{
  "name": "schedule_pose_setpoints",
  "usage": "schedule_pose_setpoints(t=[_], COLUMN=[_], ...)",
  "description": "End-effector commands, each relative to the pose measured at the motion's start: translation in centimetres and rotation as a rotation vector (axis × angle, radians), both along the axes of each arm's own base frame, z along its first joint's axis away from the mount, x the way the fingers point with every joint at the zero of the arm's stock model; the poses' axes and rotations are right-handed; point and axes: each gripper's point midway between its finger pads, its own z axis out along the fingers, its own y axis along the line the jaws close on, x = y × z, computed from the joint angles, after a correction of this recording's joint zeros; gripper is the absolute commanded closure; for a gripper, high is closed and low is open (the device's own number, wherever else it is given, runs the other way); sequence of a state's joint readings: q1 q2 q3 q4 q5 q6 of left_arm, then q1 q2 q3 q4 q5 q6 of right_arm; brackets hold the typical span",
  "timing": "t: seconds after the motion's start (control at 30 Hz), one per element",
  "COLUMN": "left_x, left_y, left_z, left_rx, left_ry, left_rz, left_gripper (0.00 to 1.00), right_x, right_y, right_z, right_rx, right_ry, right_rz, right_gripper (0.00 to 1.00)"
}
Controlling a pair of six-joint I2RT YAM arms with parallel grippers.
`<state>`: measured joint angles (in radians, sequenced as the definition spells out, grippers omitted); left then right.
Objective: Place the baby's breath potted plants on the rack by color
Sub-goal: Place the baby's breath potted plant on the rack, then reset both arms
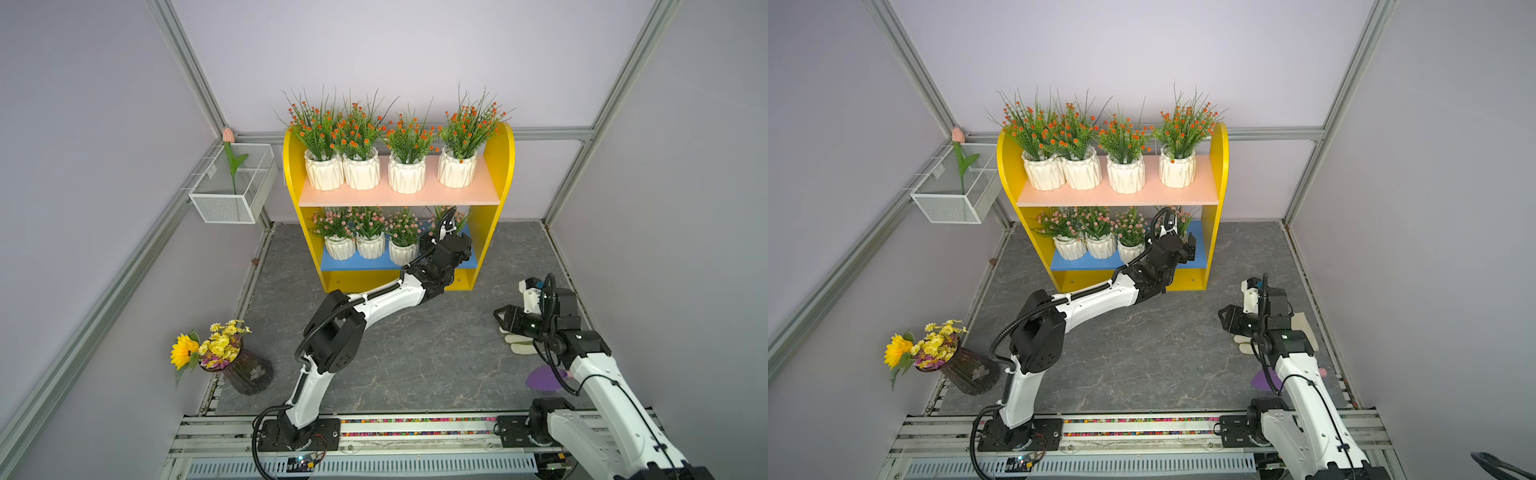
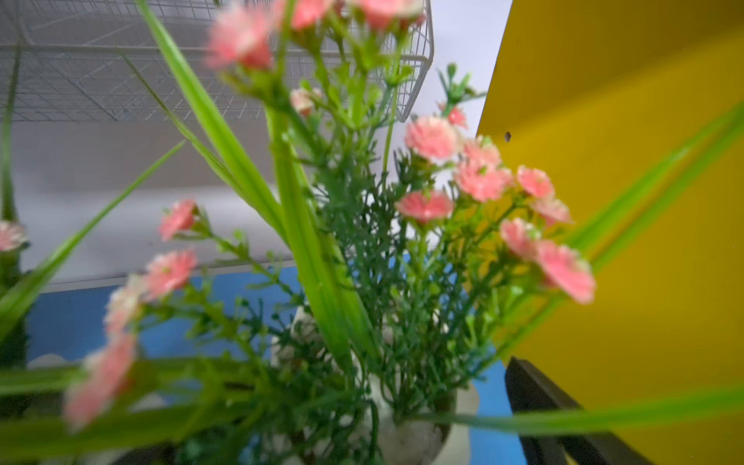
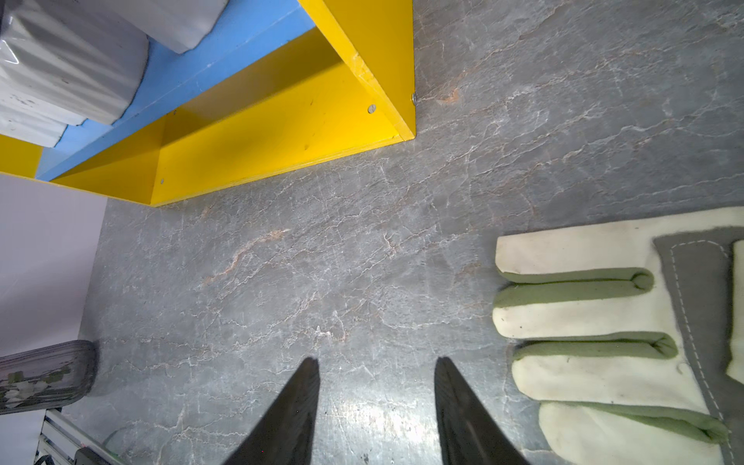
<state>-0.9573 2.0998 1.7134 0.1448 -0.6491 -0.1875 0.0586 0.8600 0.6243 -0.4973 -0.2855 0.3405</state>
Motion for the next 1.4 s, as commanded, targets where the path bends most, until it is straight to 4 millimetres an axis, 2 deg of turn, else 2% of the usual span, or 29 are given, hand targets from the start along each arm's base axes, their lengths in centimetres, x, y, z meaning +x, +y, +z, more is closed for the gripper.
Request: schedule_pose_setpoints(t=[0.0,0.4,0.57,0.77,0.87,0.97,1.07,1.13,1.2,1.37], left_x=[-1.5,-4.0,-5.9,-7.2,-7.9,-8.7,-9.0,-8.8,-8.6,-9.3], left_y=[0.4,1.8,3.5,6.5,8.1,10.0,12.2,14.4,16.9,24.1], left_z=[1.1,0.7,0.5,-0.1,-0.2,0.2,0.8,1.1,1.2,3.1], left_rx=[-0.001,0.033,0.058,0.123,0.157,0.19,0.213,0.211,0.186,0.126], left_ry=[-0.013,-0.01,0.001,0.007,0.009,0.002,0.01,0.042,0.084,0.102], left_rz=[0.006,0.015,0.003,0.028,0.043,0.062,0.069,0.079,0.097,0.18], left_gripper=[0.0,0.0,0.0,0.0,0.0,0.0,0.0,0.0,0.0,0.0], right_x=[-0.2,-0.1,0.2,0.5,0.8,1.2,1.8,2.3,2.8,4.6], right_y=[0.0,-0.1,-0.5,-0.7,-1.0,-1.5,-1.9,-2.4,-3.1,-5.0], right_z=[-0.2,-0.5,-0.6,0.1,0.4,0.8,1.5,1.9,2.2,2.3], right_rx=[0.008,0.004,-0.015,-0.022,-0.038,-0.062,-0.075,-0.089,-0.111,-0.121], right_ry=[-0.008,-0.008,-0.007,-0.037,-0.053,-0.079,-0.122,-0.129,-0.116,-0.107], right_rz=[0.001,-0.008,-0.023,-0.037,-0.046,-0.066,-0.084,-0.109,-0.143,-0.22], right_gripper=[0.5,0.49,0.47,0.34,0.22,0.11,0.06,0.02,0.12,0.12])
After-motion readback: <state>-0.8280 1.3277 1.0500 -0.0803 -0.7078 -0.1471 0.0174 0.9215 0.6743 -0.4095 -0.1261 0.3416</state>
